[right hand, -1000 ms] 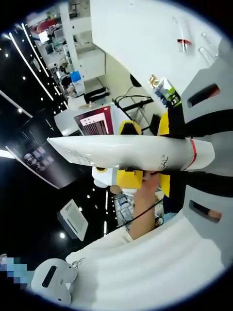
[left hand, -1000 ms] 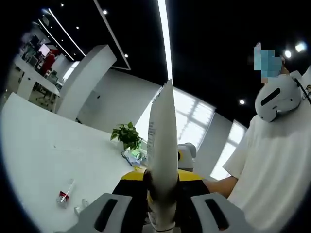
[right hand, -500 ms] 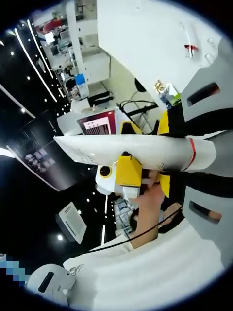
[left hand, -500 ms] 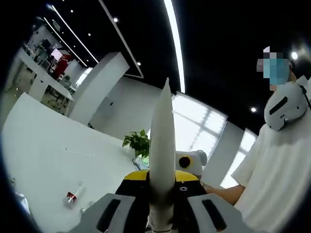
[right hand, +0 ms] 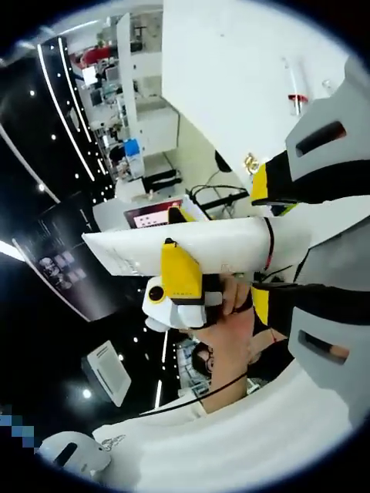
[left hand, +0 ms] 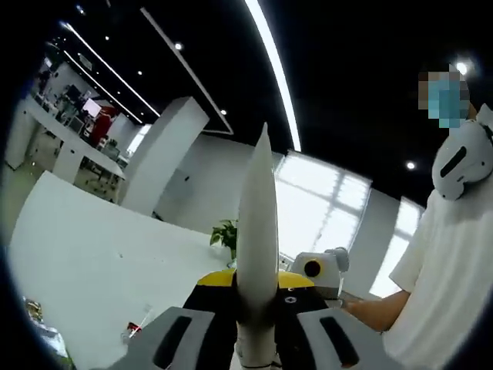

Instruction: Arrange the skincare products in the storage area until every visible bottle or jar stands upright without overlapping.

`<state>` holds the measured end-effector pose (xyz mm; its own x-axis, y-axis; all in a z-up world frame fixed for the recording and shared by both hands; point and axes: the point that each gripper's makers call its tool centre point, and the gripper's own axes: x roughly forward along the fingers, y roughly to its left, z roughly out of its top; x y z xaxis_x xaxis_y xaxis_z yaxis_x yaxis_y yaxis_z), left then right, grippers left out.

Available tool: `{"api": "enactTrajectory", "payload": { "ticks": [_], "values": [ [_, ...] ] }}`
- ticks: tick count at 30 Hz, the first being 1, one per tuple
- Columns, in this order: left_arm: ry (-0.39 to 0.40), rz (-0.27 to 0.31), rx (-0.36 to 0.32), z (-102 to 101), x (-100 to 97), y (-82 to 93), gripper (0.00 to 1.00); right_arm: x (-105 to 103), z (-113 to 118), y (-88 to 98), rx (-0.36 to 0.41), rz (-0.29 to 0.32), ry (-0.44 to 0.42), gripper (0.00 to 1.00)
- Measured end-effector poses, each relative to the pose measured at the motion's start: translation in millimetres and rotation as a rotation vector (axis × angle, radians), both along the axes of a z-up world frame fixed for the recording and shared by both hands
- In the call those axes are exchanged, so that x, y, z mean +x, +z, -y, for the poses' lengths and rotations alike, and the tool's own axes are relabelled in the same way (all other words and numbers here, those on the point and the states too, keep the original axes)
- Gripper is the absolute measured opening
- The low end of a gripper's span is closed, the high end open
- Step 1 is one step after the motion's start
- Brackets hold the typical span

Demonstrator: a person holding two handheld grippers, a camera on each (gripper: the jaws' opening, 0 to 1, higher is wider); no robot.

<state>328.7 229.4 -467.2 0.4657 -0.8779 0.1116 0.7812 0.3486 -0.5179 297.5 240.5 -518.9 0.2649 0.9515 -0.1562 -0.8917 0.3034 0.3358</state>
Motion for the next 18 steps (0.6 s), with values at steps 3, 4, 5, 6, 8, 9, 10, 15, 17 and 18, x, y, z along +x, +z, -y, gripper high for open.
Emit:
{"api": "enactTrajectory", "payload": {
  "ticks": [3, 4, 5, 6, 8, 9, 10, 15, 17, 18],
  "values": [
    [0.029, 0.008, 0.104, -5, 5.9, -13.3, 0.16, 8, 8, 5.1, 0.029, -0.011, -0.068, 0.43],
    [0.035, 0.02, 0.131, -6, 6.5, -15.1, 0.16, 12, 11, 11.2, 0.053, -0.007, -0.097, 0.45],
    [0.044, 0.037, 0.168, -6, 6.7, -17.9, 0.16, 14, 12, 14.9, 0.063, -0.003, -0.11, 0.48],
    [0.045, 0.044, 0.186, -6, 6.0, -19.6, 0.16, 15, 14, 19.1, 0.063, 0.006, -0.119, 0.5],
    [0.051, 0.054, 0.208, -4, 5.0, -23.7, 0.16, 19, 14, 25.5, 0.058, 0.037, -0.134, 0.5],
    [0.048, 0.052, 0.212, -2, 4.7, -25.8, 0.16, 20, 14, 28.0, 0.055, 0.044, -0.139, 0.5],
    [0.043, 0.048, 0.225, 1, 4.0, -29.5, 0.16, 23, 13, 32.2, 0.06, 0.046, -0.147, 0.49],
    [0.025, 0.088, 0.336, 11, -2.3, -44.1, 0.16, 31, 7, 49.2, 0.103, 0.046, -0.182, 0.5],
    [0.027, 0.083, 0.351, 14, -3.5, -47.8, 0.16, 33, 5, 51.0, 0.101, 0.035, -0.198, 0.5],
    [0.032, 0.081, 0.364, 15, -4.0, -51.2, 0.16, 34, 4, 51.1, 0.101, 0.027, -0.202, 0.51]
  ]
}}
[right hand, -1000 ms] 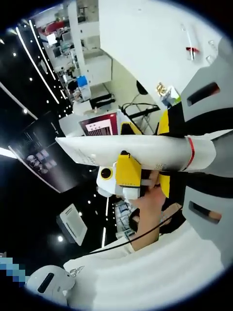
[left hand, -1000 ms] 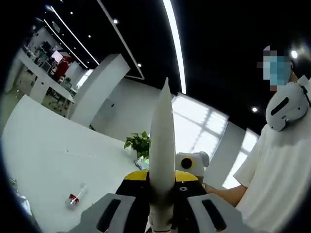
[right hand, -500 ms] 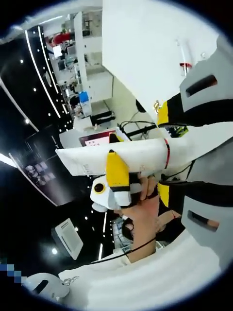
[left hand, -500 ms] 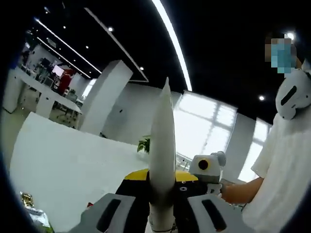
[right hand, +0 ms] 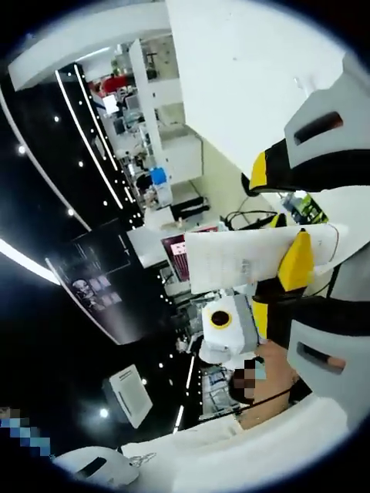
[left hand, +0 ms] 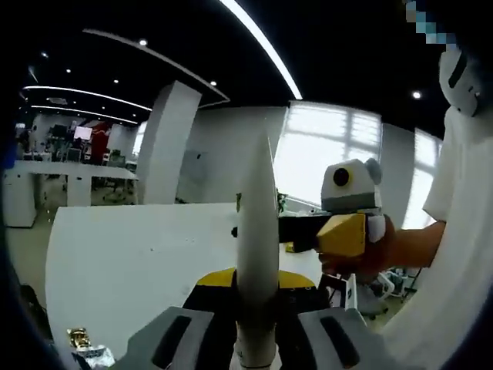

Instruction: Arrange the skincare products in the storage area until every visible bottle or jar stands upright without overlapping.

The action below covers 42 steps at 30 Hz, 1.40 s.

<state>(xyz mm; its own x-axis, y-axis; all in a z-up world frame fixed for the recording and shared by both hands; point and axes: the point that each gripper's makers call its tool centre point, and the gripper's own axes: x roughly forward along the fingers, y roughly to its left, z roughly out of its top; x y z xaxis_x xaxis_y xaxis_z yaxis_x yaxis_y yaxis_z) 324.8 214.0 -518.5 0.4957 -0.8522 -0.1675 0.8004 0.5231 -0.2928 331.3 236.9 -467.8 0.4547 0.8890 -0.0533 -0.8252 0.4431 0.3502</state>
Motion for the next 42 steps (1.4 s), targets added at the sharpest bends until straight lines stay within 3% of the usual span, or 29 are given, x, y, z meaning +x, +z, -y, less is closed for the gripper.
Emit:
{"api": "enactTrajectory", "payload": {
  "ticks": [5, 9, 11, 13, 14, 15, 20, 22, 28, 29, 32, 37, 42],
  "values": [
    [0.012, 0.013, 0.087, 5, -1.1, -11.2, 0.16, 1, -6, -6.7, -0.039, -0.019, -0.037, 0.49],
    [0.027, 0.022, 0.115, 8, -2.8, -15.6, 0.17, 0, -12, -13.3, -0.068, -0.04, -0.058, 0.48],
    [0.038, 0.028, 0.145, 10, -2.6, -19.5, 0.17, 3, -12, -22.2, -0.108, -0.059, -0.085, 0.44],
    [0.033, 0.046, 0.187, 12, -4.1, -22.6, 0.17, 4, -13, -22.3, -0.085, -0.078, -0.094, 0.37],
    [0.05, 0.038, 0.191, 11, -2.9, -24.3, 0.17, 5, -11, -23.2, -0.074, -0.11, -0.118, 0.37],
    [0.052, 0.037, 0.188, 11, -3.5, -24.5, 0.17, 3, -9, -23.1, -0.093, -0.076, -0.097, 0.36],
    [0.077, 0.091, 0.188, 11, -6.1, -26.3, 0.18, -1, -9, -22.8, -0.115, -0.045, -0.092, 0.35],
    [0.07, 0.066, 0.167, 12, -7.6, -28.2, 0.19, -2, -7, -26.0, -0.126, -0.049, -0.088, 0.34],
    [0.069, 0.065, 0.178, 6, -14.3, -39.1, 0.22, -3, -2, -29.1, -0.113, -0.075, -0.08, 0.34],
    [0.07, 0.055, 0.182, 4, -15.8, -44.0, 0.24, -1, -1, -28.5, -0.114, -0.071, -0.079, 0.34],
    [0.072, -0.03, 0.269, -12, -27.2, -80.1, 0.29, 4, 3, -30.2, -0.118, -0.082, -0.069, 0.34],
    [0.131, -0.118, 0.314, -46, -40.3, -119.9, 0.29, 21, 16, -36.6, -0.142, -0.078, -0.083, 0.34],
    [0.224, -0.201, 0.478, -89, -43.7, -168.1, 0.3, 45, 27, -49.8, -0.142, -0.07, -0.116, 0.35]
  ]
}}
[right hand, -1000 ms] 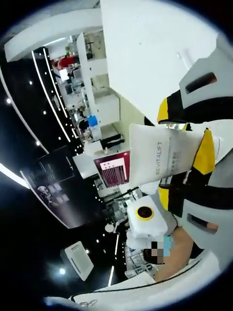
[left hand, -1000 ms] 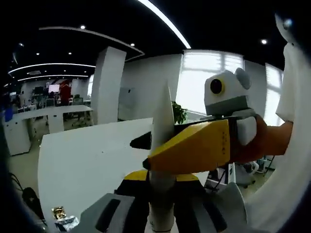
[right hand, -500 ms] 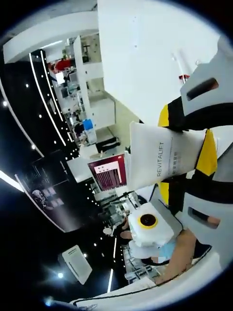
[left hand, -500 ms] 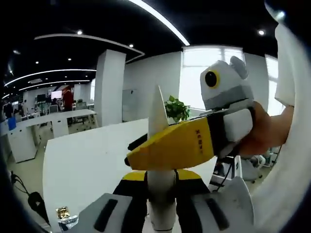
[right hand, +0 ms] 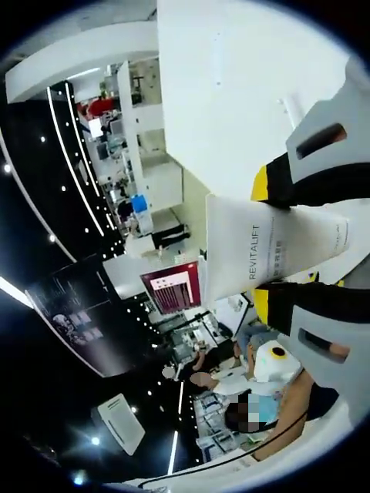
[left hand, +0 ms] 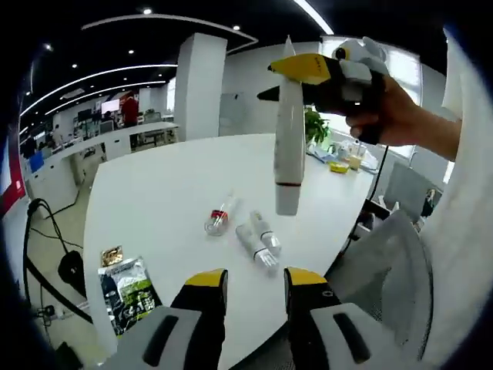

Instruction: Arrange the skincare products in the storage area until every visible bottle or jar stands upright without overlapping.

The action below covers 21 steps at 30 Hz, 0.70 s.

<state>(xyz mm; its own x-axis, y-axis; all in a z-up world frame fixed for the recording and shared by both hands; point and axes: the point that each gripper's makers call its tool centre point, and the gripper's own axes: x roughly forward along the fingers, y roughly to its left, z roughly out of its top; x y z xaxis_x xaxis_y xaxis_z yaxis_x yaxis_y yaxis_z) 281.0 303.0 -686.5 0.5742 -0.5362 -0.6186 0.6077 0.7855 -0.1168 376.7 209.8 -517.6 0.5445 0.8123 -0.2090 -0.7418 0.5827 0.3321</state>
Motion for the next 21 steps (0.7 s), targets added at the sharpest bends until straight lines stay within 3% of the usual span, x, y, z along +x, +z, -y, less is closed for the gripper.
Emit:
{"api": "enactTrajectory", "payload": {
  "ticks": [2, 3, 4, 6, 7, 8, 9, 10, 12, 16, 21],
  "values": [
    [0.035, -0.039, 0.125, -17, 0.4, -21.6, 0.3, 12, 3, -6.3, 0.001, -0.008, -0.011, 0.35],
    [0.042, -0.056, 0.154, -20, -0.1, -29.5, 0.3, 16, 3, -7.6, 0.001, -0.004, -0.016, 0.35],
    [0.041, -0.08, 0.132, -17, -2.8, -34.9, 0.29, 21, 4, -8.9, -0.002, -0.001, -0.022, 0.35],
    [0.122, -0.144, -0.003, -5, -4.4, -44.6, 0.28, 39, 6, -12.8, -0.019, 0.021, -0.042, 0.35],
    [0.115, -0.15, 0.044, -9, -5.9, -49.5, 0.27, 46, 7, -14.0, -0.019, 0.026, -0.051, 0.35],
    [0.093, -0.11, 0.117, -14, -4.2, -52.5, 0.25, 52, 9, -15.6, -0.018, 0.03, -0.058, 0.35],
    [0.057, -0.016, 0.206, -17, 1.3, -54.0, 0.23, 62, 10, -18.9, -0.02, 0.037, -0.066, 0.35],
    [0.048, 0.012, 0.242, -18, 3.2, -57.8, 0.23, 69, 11, -21.9, -0.023, 0.041, -0.076, 0.35],
    [0.024, -0.047, 0.337, -25, -3.8, -73.8, 0.23, 86, 14, -31.4, -0.045, 0.058, -0.095, 0.35],
    [0.11, -0.066, 0.279, -34, 2.3, -74.3, 0.22, 113, 27, -55.1, -0.077, 0.045, -0.146, 0.35],
    [0.077, -0.099, 0.334, -35, -4.0, -85.9, 0.22, 140, 54, -66.7, -0.115, 0.058, -0.22, 0.35]
  ]
}}
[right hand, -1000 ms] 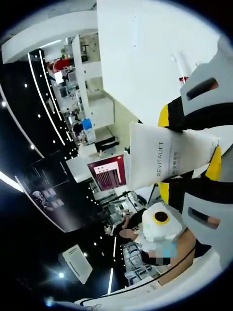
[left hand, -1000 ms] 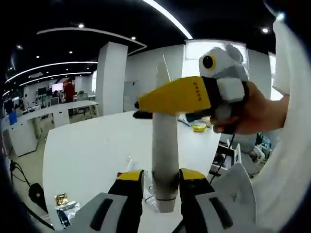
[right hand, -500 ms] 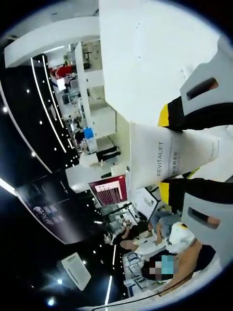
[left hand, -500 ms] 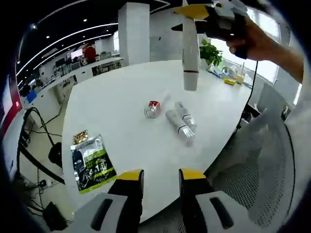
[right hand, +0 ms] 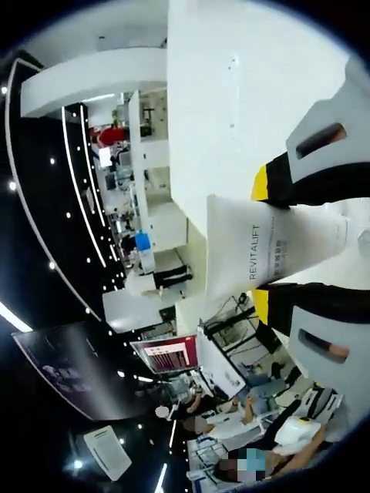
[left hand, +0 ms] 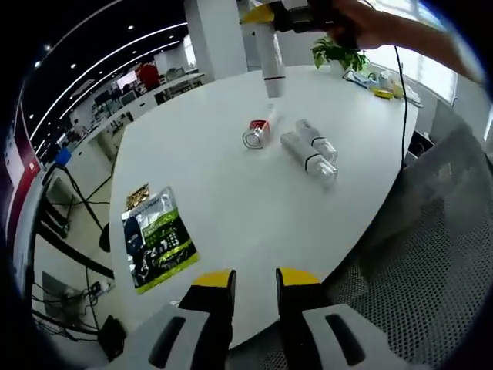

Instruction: Arrange the skincare products in the storage area until every visible bottle or jar stands upright without overlapping.

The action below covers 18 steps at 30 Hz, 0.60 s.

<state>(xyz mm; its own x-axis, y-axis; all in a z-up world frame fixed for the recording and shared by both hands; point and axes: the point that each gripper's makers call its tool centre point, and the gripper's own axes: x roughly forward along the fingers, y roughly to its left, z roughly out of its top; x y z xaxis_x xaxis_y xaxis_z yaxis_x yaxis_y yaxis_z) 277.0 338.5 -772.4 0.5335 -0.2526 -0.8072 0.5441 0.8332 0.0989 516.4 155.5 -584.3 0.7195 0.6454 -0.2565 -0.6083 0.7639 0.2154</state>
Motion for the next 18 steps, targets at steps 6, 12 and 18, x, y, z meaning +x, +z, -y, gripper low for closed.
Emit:
{"api": "enactTrajectory", "payload": {
  "ticks": [6, 12, 18],
  "values": [
    [-0.021, -0.051, 0.006, 2, -7.2, -7.8, 0.22, 49, 56, -3.9, -0.016, 0.038, -0.173, 0.35],
    [-0.016, -0.036, -0.005, 3, -5.2, -5.2, 0.22, 76, 82, -12.4, -0.018, 0.04, -0.254, 0.35],
    [-0.017, -0.036, -0.005, 3, -5.2, -5.2, 0.21, 104, 90, -27.0, -0.088, 0.084, -0.281, 0.35]
  ]
}}
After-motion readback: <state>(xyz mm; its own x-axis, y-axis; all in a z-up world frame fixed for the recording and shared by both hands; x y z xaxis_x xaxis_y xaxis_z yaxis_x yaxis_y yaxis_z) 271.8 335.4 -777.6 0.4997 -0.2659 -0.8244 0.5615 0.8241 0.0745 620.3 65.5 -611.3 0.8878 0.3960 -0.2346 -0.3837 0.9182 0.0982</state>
